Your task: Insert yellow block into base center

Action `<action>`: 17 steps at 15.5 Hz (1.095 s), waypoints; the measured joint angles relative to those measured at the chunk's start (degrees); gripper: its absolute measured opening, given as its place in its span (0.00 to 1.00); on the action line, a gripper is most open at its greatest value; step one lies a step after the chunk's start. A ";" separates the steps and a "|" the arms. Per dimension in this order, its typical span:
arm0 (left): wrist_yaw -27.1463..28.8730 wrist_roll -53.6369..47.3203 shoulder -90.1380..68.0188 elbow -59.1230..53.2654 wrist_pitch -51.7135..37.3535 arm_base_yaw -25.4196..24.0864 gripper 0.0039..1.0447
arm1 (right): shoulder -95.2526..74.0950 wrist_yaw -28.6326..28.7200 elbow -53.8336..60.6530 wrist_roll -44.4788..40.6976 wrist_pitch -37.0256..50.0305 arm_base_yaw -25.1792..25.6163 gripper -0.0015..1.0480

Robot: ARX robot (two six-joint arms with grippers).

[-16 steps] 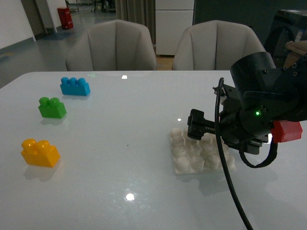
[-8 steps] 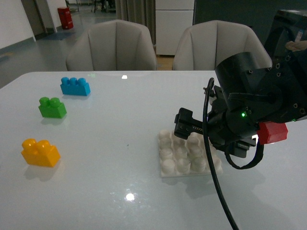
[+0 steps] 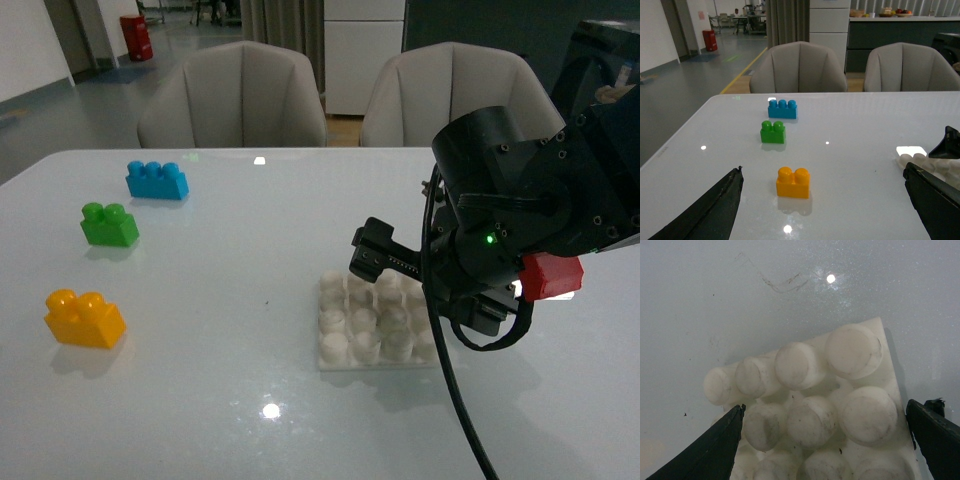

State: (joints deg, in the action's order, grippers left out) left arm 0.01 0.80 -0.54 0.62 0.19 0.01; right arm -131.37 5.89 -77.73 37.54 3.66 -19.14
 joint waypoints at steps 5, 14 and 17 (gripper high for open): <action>0.00 0.00 0.00 0.00 0.00 0.00 0.94 | 7.67 4.46 11.69 2.14 7.91 3.76 0.94; 0.00 0.00 0.00 0.00 0.00 0.00 0.94 | 59.80 11.61 50.29 -5.75 29.48 28.72 0.94; 0.00 0.00 0.00 0.00 0.00 0.00 0.94 | 79.80 16.13 63.95 -10.91 29.05 39.93 0.94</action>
State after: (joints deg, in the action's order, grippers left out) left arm 0.01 0.80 -0.54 0.62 0.19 0.01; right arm -51.57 22.02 -13.78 26.63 32.71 20.80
